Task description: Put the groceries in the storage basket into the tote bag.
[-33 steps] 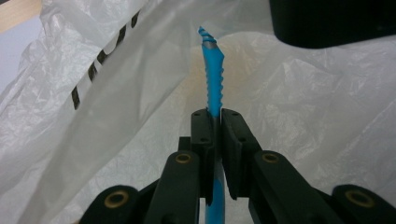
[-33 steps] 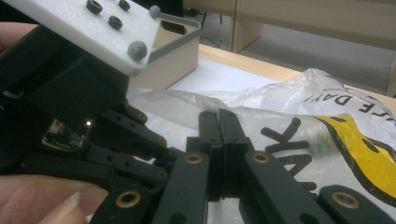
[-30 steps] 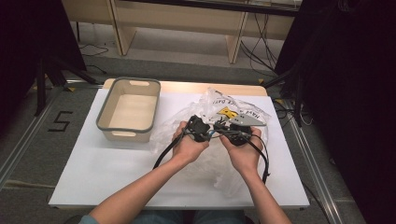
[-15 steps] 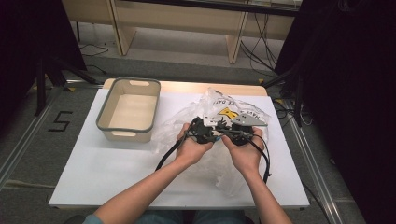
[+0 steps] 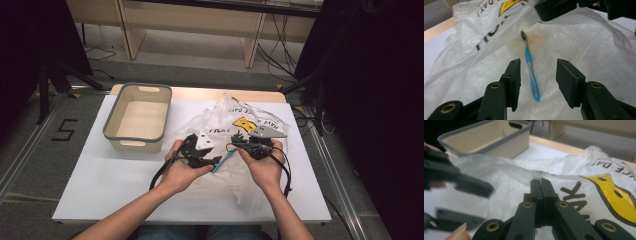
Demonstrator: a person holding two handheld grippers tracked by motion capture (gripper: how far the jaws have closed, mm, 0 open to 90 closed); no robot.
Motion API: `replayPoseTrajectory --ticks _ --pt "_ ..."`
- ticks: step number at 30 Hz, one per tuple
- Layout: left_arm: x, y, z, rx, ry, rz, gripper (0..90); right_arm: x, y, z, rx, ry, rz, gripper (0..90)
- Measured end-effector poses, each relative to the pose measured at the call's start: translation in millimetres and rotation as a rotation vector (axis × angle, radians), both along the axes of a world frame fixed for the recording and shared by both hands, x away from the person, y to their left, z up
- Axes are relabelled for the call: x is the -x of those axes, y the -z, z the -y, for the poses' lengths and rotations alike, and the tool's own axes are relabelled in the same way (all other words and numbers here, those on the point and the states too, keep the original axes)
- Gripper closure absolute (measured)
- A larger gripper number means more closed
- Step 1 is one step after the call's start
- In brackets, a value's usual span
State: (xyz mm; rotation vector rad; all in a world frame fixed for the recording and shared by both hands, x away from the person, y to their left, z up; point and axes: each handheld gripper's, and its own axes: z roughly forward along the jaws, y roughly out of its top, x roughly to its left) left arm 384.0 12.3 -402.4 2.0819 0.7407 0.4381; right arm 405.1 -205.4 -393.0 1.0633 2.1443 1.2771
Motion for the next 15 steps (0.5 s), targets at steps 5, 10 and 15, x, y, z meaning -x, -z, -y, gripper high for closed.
replayPoseTrajectory --ticks 5,10,15 --pt "11.2 4.7 -26.0 -0.016 -0.028 0.007 54.7 4.1 11.7 1.5 0.042 -0.039 -0.060 90.0" --pt "15.7 9.0 -49.0 -0.002 -0.073 -0.007 54.9 5.7 25.3 3.8 0.099 -0.095 -0.155 90.0" --pt "13.9 14.2 -67.0 -0.002 -0.122 -0.020 54.8 7.2 41.3 3.8 0.170 -0.170 -0.273 90.0"
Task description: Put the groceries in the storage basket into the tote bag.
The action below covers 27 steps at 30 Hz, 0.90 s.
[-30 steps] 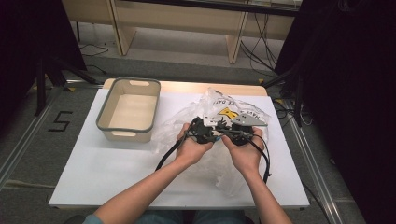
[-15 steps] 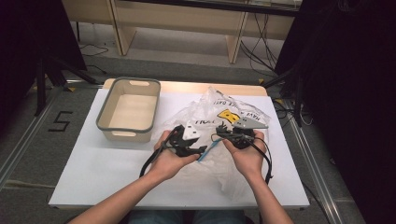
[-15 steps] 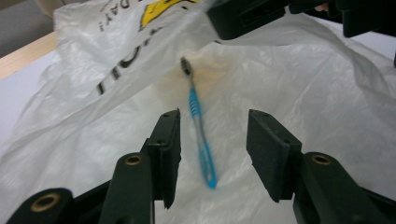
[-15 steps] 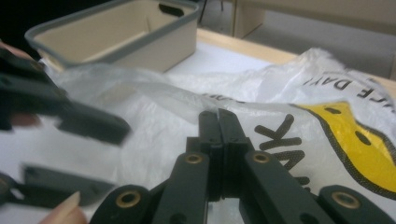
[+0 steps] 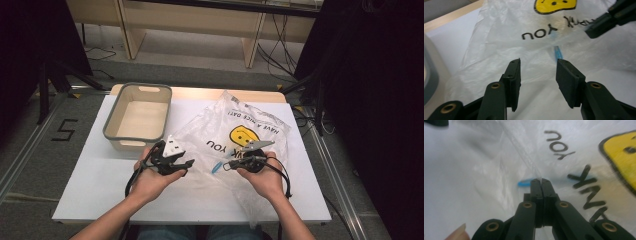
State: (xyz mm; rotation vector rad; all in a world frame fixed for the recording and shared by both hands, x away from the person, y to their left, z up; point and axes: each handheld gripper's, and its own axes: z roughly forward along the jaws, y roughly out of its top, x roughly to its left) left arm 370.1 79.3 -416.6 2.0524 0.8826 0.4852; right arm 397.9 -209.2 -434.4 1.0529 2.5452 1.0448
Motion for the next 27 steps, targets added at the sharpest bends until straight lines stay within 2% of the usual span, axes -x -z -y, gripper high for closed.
replayPoseTrajectory --ticks 3,6,8,10,11,13,15,18,22,24,27 --pt "-3.2 7.0 -10.5 -0.014 -0.050 -0.009 54.7 0.6 8.4 0.3 0.048 -0.033 -0.034 89.9" --pt "-4.2 11.5 -16.3 -0.021 -0.065 -0.023 53.0 1.8 18.1 -0.5 0.085 -0.056 -0.074 88.9" --pt "-5.0 14.3 -19.7 -0.021 -0.076 -0.030 51.4 2.9 23.6 -1.1 0.107 -0.076 -0.094 85.9" --pt "-5.5 17.6 -23.1 -0.027 -0.097 -0.031 48.3 4.0 24.7 -1.8 0.122 -0.089 -0.094 80.6" --pt "-6.1 19.4 -24.9 -0.034 -0.104 -0.033 46.9 5.1 24.0 -2.2 0.116 -0.086 -0.102 78.1" --pt "-7.2 22.8 -28.7 -0.035 -0.114 -0.049 44.2 6.8 21.8 -1.7 0.101 -0.084 -0.090 72.8" --pt "-7.9 26.4 -31.4 -0.037 -0.125 -0.058 41.9 9.0 16.6 -0.1 0.063 -0.068 -0.076 66.0" --pt "-8.2 30.6 -34.5 -0.038 -0.136 -0.069 39.5 11.6 1.6 5.6 0.009 -0.040 -0.011 58.6" --pt "-7.2 34.7 -37.3 -0.038 -0.144 -0.083 38.1 12.9 -19.3 18.9 -0.050 0.027 0.067 50.5" --pt "-6.5 36.4 -39.3 -0.042 -0.148 -0.087 38.0 13.1 -25.5 29.0 -0.065 0.077 0.083 48.3" --pt "-5.8 38.1 -42.5 -0.043 -0.157 -0.088 37.9 12.8 -25.2 42.5 -0.070 0.135 0.081 46.5"
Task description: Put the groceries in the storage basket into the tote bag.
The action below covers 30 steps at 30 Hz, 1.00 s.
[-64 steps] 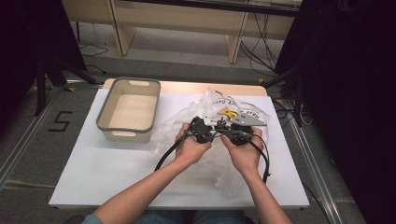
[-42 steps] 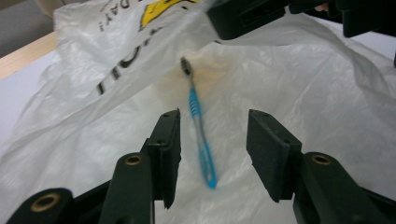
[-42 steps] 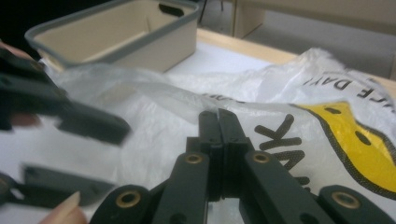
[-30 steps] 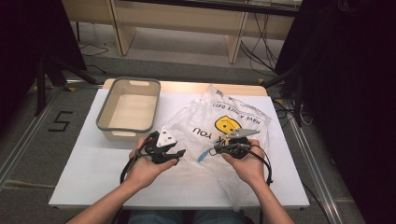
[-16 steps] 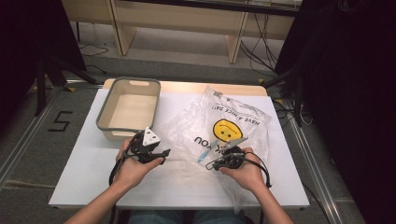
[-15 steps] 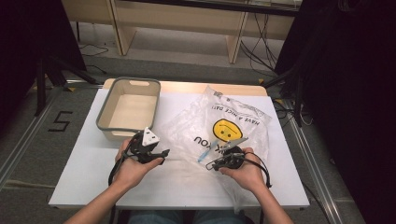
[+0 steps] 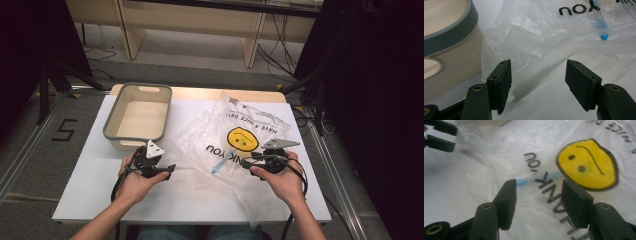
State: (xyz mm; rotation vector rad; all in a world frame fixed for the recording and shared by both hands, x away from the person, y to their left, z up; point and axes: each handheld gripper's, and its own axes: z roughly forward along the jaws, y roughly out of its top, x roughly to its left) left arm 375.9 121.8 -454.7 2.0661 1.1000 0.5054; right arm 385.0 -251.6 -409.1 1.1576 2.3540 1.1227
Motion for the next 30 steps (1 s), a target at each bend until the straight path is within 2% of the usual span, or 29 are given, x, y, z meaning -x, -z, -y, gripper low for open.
replayPoseTrajectory --ticks 7,12,16,19,23,30 --pt "0.4 2.9 -6.3 0.003 -0.008 -0.006 38.0 1.8 8.4 27.0 0.008 0.145 -0.029 40.0" --pt "0.4 5.0 -8.1 0.003 -0.011 -0.012 37.9 6.7 7.5 41.7 0.007 0.222 -0.029 37.6" --pt "0.3 6.8 -8.5 -0.001 -0.010 -0.019 37.8 12.5 11.9 52.0 0.001 0.268 -0.049 37.5" --pt "0.1 7.5 -8.5 0.000 -0.013 -0.019 37.9 17.7 16.6 57.0 0.005 0.287 -0.084 37.1" --pt "-0.4 8.7 -8.8 -0.001 -0.015 -0.020 37.9 22.2 19.9 60.9 0.008 0.326 -0.106 37.5" --pt "-0.9 9.6 -9.4 -0.001 -0.017 -0.025 38.1 22.4 33.3 68.6 0.005 0.411 -0.179 38.3"
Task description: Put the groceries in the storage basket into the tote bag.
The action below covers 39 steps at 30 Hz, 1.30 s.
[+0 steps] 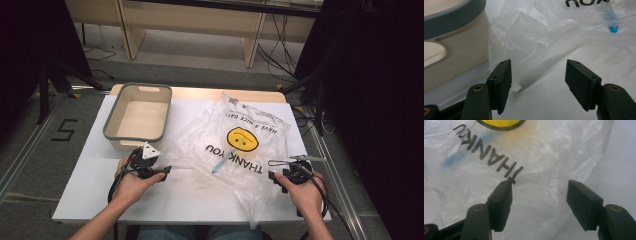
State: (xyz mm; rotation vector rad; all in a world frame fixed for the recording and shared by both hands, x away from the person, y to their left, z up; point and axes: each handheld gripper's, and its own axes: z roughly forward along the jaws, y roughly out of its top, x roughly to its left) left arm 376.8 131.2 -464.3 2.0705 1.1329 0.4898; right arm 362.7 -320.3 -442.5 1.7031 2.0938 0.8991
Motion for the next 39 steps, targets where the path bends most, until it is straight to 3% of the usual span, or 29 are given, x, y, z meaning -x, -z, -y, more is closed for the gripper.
replayPoseTrajectory --ticks 6,14,21,25,30,39 --pt "-0.8 0.9 -0.2 -0.005 0.003 -0.003 38.3 -1.8 8.9 5.8 0.025 0.068 -0.020 40.1" --pt "-1.9 0.9 0.6 -0.008 -0.002 -0.007 38.5 -5.8 26.9 2.2 0.078 0.042 -0.047 50.2" --pt "-2.2 1.5 0.4 -0.004 0.001 -0.004 39.0 -8.0 28.7 0.7 0.166 -0.006 -0.025 77.2" --pt "-2.1 0.2 -0.3 0.003 -0.007 0.011 39.7 -9.4 28.6 6.9 0.134 -0.017 -0.034 90.0" --pt "-3.0 -0.6 -0.3 0.006 -0.015 0.023 39.5 -12.3 26.6 12.7 0.148 -0.015 -0.041 90.0" --pt "-5.1 -0.9 1.5 0.010 -0.007 0.016 36.5 -21.1 21.1 24.8 0.204 0.032 0.013 90.0"
